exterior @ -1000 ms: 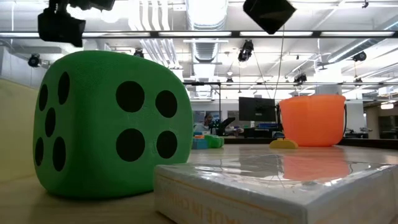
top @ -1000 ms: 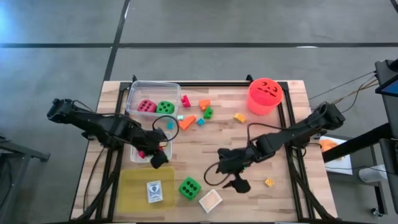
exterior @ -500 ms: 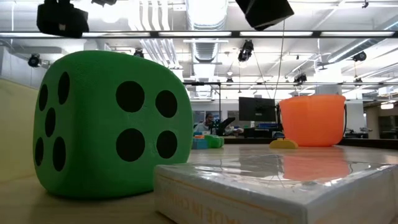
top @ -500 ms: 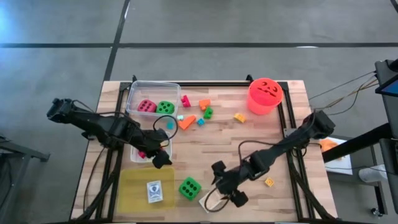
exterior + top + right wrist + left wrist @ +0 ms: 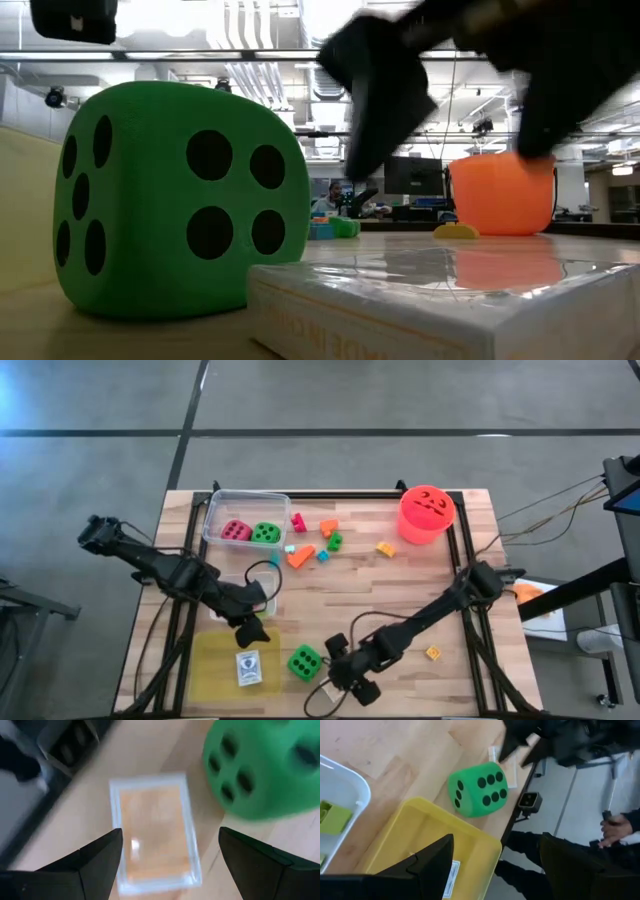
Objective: Pick & Place Toys
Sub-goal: Put the orange deck of cards into the yellow bin
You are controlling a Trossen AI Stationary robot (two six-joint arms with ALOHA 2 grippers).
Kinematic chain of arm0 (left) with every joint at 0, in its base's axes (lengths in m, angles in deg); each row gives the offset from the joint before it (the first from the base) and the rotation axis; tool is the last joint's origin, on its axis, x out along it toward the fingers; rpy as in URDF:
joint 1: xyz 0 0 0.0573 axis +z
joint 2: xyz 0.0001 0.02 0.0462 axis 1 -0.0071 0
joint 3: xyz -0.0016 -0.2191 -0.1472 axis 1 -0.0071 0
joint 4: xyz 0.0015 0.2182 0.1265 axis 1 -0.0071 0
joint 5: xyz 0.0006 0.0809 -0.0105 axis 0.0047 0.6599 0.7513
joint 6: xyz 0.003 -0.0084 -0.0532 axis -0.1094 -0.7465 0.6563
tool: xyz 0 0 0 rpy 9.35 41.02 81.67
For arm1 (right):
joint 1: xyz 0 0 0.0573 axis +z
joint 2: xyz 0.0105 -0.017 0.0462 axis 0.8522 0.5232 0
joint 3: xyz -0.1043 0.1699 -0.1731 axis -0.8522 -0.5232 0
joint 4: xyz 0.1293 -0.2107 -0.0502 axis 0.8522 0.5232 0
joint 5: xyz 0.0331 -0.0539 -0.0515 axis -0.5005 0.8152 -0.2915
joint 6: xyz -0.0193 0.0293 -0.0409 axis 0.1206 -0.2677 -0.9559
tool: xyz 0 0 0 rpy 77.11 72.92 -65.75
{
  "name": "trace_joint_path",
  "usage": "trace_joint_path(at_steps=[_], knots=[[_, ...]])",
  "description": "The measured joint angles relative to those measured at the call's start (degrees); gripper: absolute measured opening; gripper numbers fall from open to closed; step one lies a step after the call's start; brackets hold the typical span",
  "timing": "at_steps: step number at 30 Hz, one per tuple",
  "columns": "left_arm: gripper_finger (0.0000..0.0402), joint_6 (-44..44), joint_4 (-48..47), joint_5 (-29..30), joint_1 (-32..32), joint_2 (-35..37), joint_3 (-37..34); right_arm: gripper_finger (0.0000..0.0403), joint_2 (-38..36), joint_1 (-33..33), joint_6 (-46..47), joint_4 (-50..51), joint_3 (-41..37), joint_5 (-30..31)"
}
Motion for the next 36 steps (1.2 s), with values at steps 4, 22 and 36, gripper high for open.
trace_joint_path(at_steps=[4,22,36], knots=[[0.0281,0.0,-0.5,0.0,-1.7,0.0,0.0,0.0324,3.4,0.0,-0.2,8.1,4.5,-0.2],[0.028,0.6,-0.4,1.5,-3.1,0.0,0.0,0.0324,5.5,2.3,-2.7,10.6,5.9,1.5],[0.028,0.6,-0.4,1.5,-3.1,0.0,0.0,0.0324,5.8,2.3,-3.1,13.3,8.0,2.6]])
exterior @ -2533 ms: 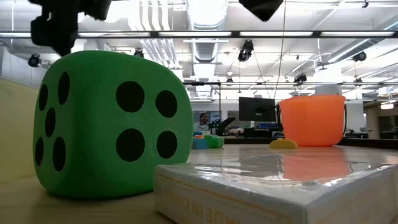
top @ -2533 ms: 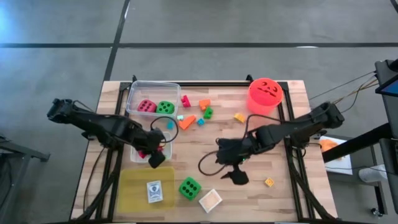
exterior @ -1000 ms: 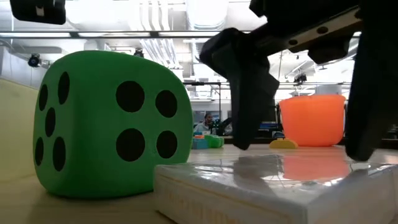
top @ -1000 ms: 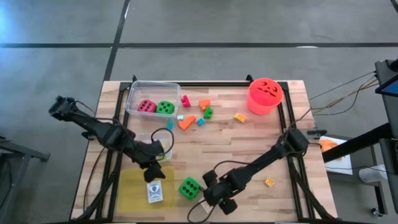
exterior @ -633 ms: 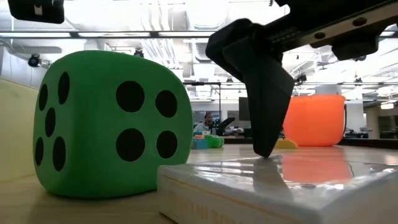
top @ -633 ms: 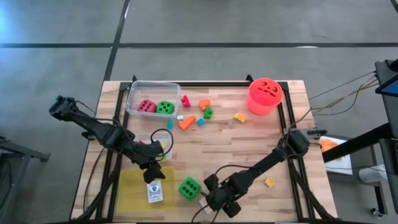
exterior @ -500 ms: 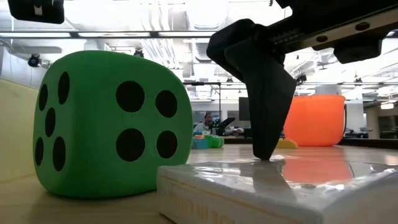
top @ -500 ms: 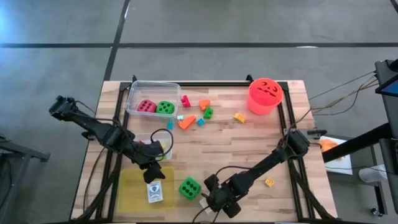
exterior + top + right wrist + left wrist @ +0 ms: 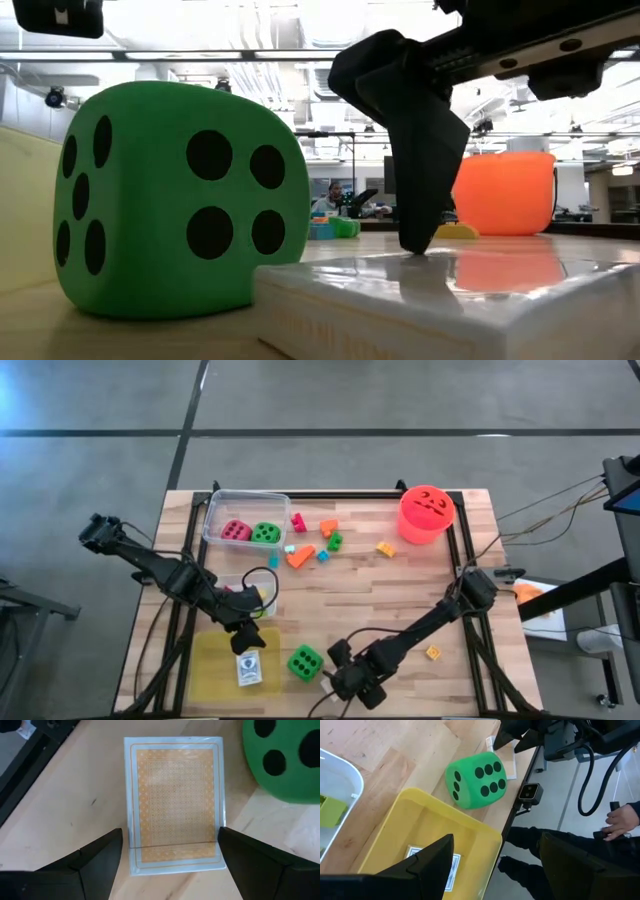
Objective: Pick & Place Toys
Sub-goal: Put the orange deck of cards into the yellow bin
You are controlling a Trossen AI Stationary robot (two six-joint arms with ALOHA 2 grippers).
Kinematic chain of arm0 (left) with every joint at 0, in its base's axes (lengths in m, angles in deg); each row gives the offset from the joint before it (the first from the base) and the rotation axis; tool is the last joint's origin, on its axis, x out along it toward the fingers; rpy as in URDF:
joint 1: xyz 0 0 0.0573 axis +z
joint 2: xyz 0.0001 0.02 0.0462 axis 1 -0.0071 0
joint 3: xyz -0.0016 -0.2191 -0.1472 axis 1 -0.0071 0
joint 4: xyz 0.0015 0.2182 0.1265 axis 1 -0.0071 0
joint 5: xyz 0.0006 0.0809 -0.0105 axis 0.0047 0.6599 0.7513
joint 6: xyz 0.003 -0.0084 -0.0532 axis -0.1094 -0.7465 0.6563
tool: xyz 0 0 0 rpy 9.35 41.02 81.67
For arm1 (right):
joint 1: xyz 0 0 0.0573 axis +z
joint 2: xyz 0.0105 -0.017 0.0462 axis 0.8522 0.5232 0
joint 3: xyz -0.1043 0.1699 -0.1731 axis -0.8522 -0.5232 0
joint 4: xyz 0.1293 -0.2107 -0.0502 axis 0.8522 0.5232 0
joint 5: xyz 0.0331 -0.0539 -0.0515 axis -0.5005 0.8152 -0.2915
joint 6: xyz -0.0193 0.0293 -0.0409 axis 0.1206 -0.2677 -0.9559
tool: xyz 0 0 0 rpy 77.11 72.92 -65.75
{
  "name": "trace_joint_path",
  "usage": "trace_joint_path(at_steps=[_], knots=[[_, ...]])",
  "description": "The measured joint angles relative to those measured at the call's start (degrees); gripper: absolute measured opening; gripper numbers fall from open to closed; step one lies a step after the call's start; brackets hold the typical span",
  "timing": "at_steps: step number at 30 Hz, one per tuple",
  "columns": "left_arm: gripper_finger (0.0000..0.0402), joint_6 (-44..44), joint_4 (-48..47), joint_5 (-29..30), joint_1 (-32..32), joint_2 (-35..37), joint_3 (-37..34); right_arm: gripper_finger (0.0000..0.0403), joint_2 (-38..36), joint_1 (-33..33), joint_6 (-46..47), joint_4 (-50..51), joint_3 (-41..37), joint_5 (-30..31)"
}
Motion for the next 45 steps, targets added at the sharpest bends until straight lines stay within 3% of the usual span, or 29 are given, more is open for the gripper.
trace_joint_path(at_steps=[23,31,45], knots=[[0.028,-1.1,0.0,0.2,0.0,0.0,0.0,0.0326,-0.2,0.0,4.2,7.0,4.6,0.0],[0.028,-1.1,0.0,0.2,0.0,0.0,0.0,0.0394,-0.2,0.0,3.2,6.9,4.6,-0.3],[0.0281,-0.9,0.0,0.7,0.0,0.0,0.0,0.0374,-0.1,0.0,7.7,3.8,4.5,0.6]])
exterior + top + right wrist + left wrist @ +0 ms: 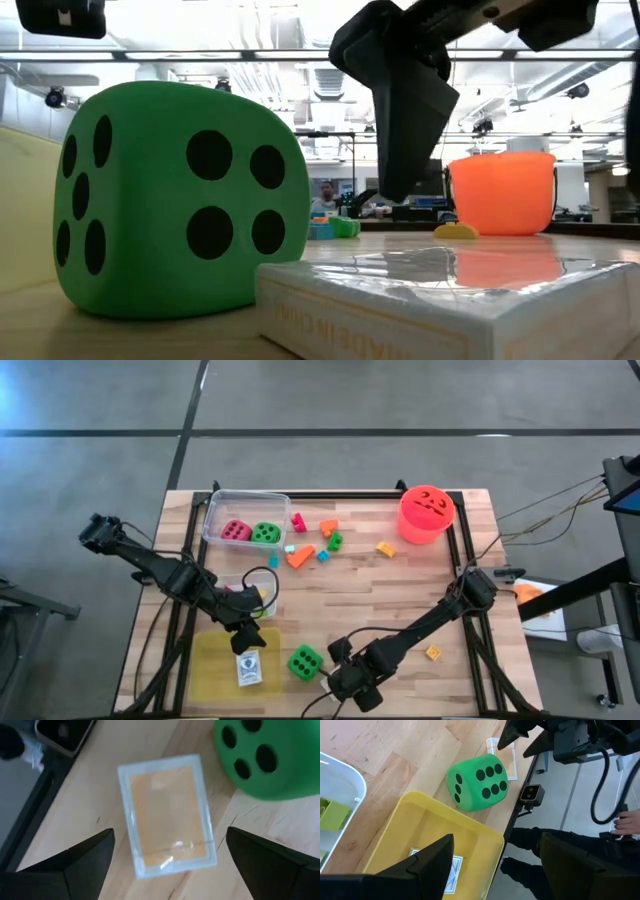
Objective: Pick & Place Toys
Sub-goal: Put the orange deck of cards into the yellow bin
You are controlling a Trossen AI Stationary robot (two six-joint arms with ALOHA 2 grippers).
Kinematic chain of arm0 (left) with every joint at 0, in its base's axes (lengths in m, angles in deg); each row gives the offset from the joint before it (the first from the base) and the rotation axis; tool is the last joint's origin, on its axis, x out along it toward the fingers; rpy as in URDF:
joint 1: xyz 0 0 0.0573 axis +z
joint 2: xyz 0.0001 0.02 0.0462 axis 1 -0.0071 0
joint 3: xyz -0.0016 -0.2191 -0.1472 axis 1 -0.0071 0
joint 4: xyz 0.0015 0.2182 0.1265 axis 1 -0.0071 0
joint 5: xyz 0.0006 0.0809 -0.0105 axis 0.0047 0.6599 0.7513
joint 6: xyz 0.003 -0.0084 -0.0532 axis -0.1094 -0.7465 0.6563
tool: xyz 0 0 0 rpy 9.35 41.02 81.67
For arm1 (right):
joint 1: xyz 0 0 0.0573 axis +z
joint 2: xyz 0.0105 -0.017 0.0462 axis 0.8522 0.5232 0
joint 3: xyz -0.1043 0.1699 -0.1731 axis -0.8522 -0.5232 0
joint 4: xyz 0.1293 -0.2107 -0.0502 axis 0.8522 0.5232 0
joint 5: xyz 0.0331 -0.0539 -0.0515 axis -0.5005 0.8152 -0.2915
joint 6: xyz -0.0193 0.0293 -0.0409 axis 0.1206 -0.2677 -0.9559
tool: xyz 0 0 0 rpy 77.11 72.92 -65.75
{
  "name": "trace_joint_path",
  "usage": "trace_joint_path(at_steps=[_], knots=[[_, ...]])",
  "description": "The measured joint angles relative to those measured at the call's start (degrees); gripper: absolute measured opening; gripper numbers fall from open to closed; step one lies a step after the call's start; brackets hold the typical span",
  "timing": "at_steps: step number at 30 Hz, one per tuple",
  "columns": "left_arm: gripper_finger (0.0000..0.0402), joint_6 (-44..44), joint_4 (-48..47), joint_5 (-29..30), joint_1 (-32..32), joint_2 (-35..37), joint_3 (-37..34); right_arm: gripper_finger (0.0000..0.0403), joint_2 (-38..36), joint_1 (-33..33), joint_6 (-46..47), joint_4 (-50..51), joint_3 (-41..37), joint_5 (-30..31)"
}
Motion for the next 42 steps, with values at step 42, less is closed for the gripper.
trace_joint_path(at_steps=[42], knots=[[0.0281,0.3,0.0,0.2,0.0,0.0,0.0,0.0294,0.5,-1.0,-5.4,-6.2,-7.4,-2.5]])
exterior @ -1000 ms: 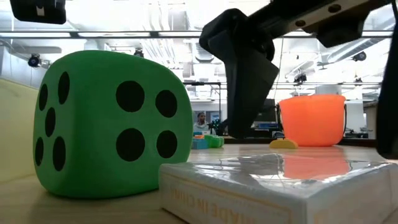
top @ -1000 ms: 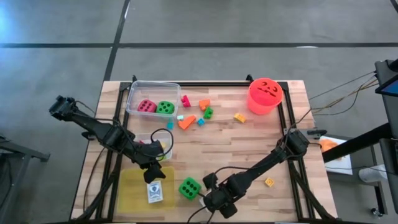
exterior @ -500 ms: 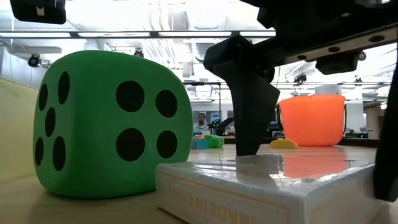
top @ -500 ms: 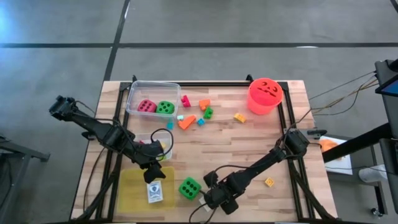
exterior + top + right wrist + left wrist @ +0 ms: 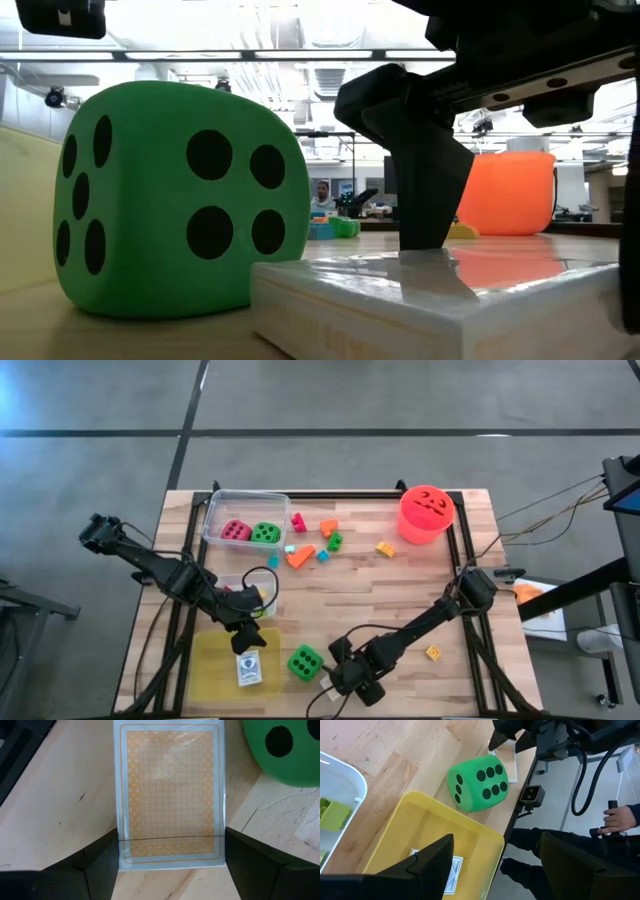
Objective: Pick & Place Toys
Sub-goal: Put the orange deck of cards into the yellow bin
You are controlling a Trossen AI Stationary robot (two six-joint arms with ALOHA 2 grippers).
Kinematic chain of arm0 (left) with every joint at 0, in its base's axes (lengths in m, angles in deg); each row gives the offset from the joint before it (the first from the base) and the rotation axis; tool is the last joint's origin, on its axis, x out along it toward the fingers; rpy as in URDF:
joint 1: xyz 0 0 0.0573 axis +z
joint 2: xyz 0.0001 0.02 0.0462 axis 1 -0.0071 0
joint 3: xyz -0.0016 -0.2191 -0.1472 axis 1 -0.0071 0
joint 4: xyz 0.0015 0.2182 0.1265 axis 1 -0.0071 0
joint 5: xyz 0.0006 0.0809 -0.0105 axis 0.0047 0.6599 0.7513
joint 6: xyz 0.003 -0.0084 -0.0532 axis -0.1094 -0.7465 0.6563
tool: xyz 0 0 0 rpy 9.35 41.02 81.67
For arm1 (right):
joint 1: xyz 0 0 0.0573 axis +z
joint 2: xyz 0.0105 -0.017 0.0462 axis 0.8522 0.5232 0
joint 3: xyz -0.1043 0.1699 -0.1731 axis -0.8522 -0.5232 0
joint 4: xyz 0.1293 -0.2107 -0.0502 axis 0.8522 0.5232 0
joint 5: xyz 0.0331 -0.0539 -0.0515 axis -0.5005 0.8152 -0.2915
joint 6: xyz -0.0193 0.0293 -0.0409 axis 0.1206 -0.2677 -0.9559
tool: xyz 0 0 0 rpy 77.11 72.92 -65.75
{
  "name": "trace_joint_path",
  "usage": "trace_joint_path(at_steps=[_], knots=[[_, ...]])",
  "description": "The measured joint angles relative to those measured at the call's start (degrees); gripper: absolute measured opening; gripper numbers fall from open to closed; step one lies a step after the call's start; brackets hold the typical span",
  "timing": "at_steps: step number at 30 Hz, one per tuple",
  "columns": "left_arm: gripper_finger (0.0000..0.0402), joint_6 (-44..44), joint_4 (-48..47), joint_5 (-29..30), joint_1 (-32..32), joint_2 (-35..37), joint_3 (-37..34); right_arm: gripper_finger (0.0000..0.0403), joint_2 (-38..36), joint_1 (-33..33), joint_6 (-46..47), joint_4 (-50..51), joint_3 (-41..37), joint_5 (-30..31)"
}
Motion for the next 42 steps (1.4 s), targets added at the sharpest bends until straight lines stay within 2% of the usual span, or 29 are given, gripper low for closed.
trace_joint_path(at_steps=[4,8,15,19,21,25,30,35,42], knots=[[0.0281,0.5,0.0,0.0,0.0,0.0,0.0,0.0296,0.0,0.0,2.6,0.6,0.7,0.0],[0.0281,5.3,0.0,0.5,0.0,0.0,0.0,0.0296,-0.8,0.0,6.5,2.7,1.6,0.1],[0.028,10.6,3.2,1.9,0.0,0.0,0.0,0.0296,-6.3,0.0,13.4,7.6,1.8,3.0],[0.028,10.6,9.8,6.4,0.0,0.0,0.0,0.0296,-11.5,0.0,18.7,11.6,1.8,8.3],[0.028,11.6,13.5,11.2,0.0,0.0,0.0,0.0296,-14.6,0.0,20.9,13.1,1.8,12.1],[0.028,19.2,22.1,19.6,0.5,-0.2,-1.1,0.0296,-19.7,-0.4,25.1,14.9,1.8,20.3],[0.028,22.6,30.8,20.8,2.5,-1.6,-2.7,0.0297,-24.6,-3.0,33.4,16.3,1.8,26.9],[0.028,22.7,31.7,21.2,5.0,-3.8,-2.5,0.0297,-26.7,-6.1,37.5,15.1,1.8,27.6],[0.028,22.6,33.6,21.4,8.4,-6.0,-2.1,0.0297,-27.0,-7.7,35.0,14.7,1.9,27.3]])
